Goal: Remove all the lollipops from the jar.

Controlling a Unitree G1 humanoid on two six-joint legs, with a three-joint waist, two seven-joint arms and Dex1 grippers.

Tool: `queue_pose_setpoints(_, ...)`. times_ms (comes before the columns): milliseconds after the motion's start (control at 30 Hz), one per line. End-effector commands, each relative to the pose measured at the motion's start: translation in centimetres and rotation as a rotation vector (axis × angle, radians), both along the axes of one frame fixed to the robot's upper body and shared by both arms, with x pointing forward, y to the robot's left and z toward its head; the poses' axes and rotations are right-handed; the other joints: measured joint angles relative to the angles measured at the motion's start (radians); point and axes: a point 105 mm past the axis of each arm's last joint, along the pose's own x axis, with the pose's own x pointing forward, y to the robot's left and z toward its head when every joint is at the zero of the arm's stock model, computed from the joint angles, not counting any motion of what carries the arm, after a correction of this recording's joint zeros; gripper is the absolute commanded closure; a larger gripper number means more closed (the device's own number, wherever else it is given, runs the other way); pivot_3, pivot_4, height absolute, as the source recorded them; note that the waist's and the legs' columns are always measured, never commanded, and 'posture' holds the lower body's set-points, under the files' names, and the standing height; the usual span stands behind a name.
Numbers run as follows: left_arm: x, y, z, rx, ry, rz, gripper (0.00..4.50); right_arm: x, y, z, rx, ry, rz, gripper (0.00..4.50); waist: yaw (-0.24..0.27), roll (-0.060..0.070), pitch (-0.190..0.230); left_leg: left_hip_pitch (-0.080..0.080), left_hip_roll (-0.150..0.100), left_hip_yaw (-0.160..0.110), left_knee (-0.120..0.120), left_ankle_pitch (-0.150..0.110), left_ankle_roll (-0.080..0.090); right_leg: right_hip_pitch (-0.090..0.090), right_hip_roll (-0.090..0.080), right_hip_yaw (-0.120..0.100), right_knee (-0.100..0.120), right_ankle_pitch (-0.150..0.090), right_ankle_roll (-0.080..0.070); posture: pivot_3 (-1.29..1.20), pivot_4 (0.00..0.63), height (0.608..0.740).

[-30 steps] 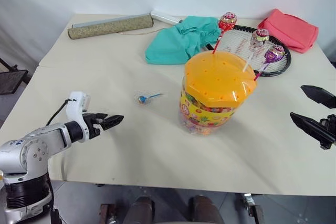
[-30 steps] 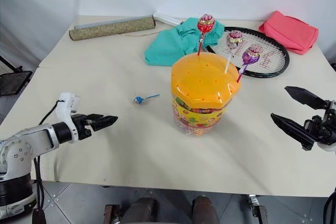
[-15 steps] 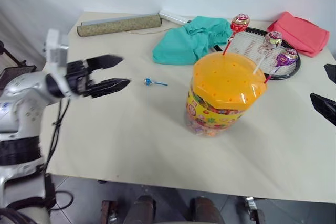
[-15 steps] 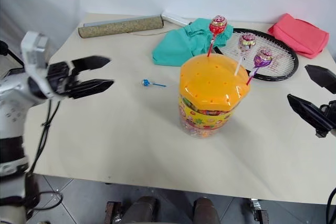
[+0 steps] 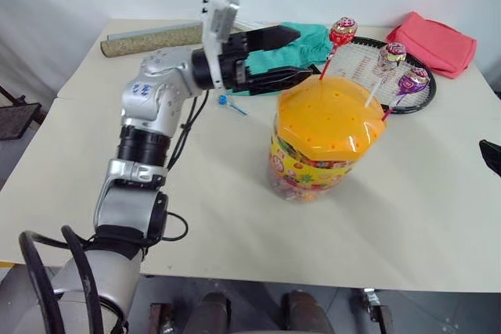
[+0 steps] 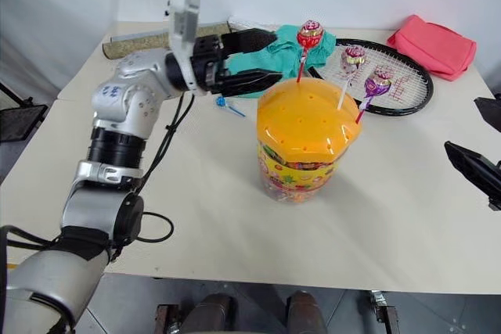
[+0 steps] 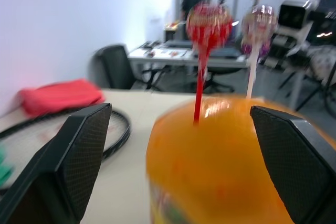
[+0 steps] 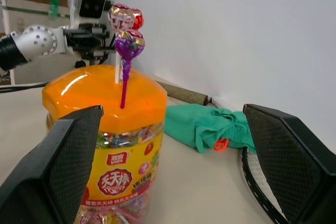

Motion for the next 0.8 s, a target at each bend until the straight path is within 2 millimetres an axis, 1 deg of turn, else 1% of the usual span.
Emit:
queue_pose_setpoints(33, 0.3, -0.8, 0.9, 0.001, -0.031, -0.003, 0.02, -0.8, -0.1, 0.7, -0.005, -0.052, -0.027, 0.00, -0.001, 0.000, 0.000, 0.000, 0.000, 0.000, 0.000, 0.000, 0.000, 0.000, 0.000, 0.000, 0.000, 0.000, 0.000, 0.00, 0.150, 0.740)
queue_pose_setpoints(133, -0.1, -1.7, 1.2, -0.009, -0.007, -0.060, 0.02, -0.8, 0.1, 0.5, 0.000, -0.054, -0.031, 0.00, 0.000, 0.000, 0.000, 0.000, 0.000, 0.000, 0.000, 0.000, 0.000, 0.000, 0.000, 0.000, 0.000, 0.000, 0.000, 0.00, 0.150, 0.740)
queue_pose_setpoints(233, -0.2, -2.1, 1.3, -0.005, 0.016, -0.087, 0.62, -0.9, 0.2, 0.4, 0.002, -0.056, -0.036, 0.00, 0.000, -0.001, 0.000, 0.000, 0.000, 0.000, 0.000, 0.000, 0.000, -0.001, 0.000, 0.000, 0.000, 0.000, 0.000, 0.00, 0.150, 0.740)
queue_pose_setpoints(367, -0.7, -2.6, 1.2, 0.000, 0.029, -0.141, 1.77, -0.9, 0.1, 0.4, 0.003, -0.054, -0.044, 0.00, 0.001, -0.001, 0.000, 0.000, 0.000, 0.000, 0.000, 0.000, 0.000, -0.001, 0.000, 0.001, 0.000, 0.000, 0.000, 0.00, 0.150, 0.740)
queue_pose_setpoints(467, -1.2, -3.0, 1.1, 0.004, 0.034, -0.173, 2.73, -0.9, 0.1, 0.3, 0.004, -0.051, -0.049, 0.00, 0.002, -0.001, 0.000, 0.000, 0.000, 0.000, 0.000, 0.000, 0.000, -0.001, 0.000, 0.001, 0.001, 0.000, 0.000, 0.00, 0.150, 0.740)
queue_pose_setpoints(633, -1.3, -2.5, 0.8, 0.011, 0.045, -0.178, 4.27, -0.7, 0.3, 0.1, 0.006, -0.048, -0.045, 0.00, 0.001, -0.001, 0.000, 0.000, 0.000, 0.000, 0.000, 0.000, 0.000, -0.001, 0.000, 0.001, 0.001, 0.000, 0.000, 0.00, 0.150, 0.740)
queue_pose_setpoints(667, -1.3, -2.3, 0.8, 0.003, 0.049, -0.178, 4.46, -0.6, 0.3, 0.1, 0.008, -0.048, -0.044, 0.00, 0.001, -0.001, 0.000, 0.000, 0.000, 0.000, 0.000, 0.000, 0.000, -0.001, 0.000, 0.001, 0.001, 0.000, 0.000, 0.00, 0.150, 0.740)
queue_pose_setpoints(767, -1.3, -1.4, 1.5, -0.049, 0.067, -0.170, 4.46, -0.4, 0.3, 0.2, 0.011, -0.047, -0.037, 0.00, 0.000, -0.001, 0.000, 0.000, 0.000, 0.000, 0.000, 0.000, 0.000, -0.001, 0.000, 0.001, 0.001, 0.000, 0.000, 0.00, 0.150, 0.740)
queue_pose_setpoints(800, -1.4, -0.4, 2.4, -0.105, 0.078, -0.164, 4.46, -0.3, 0.4, 0.3, 0.016, -0.052, -0.030, 0.00, 0.000, -0.001, 0.000, 0.000, 0.000, 0.000, 0.000, 0.000, 0.000, -0.001, 0.000, 0.001, 0.001, 0.000, 0.000, 0.00, 0.150, 0.740)
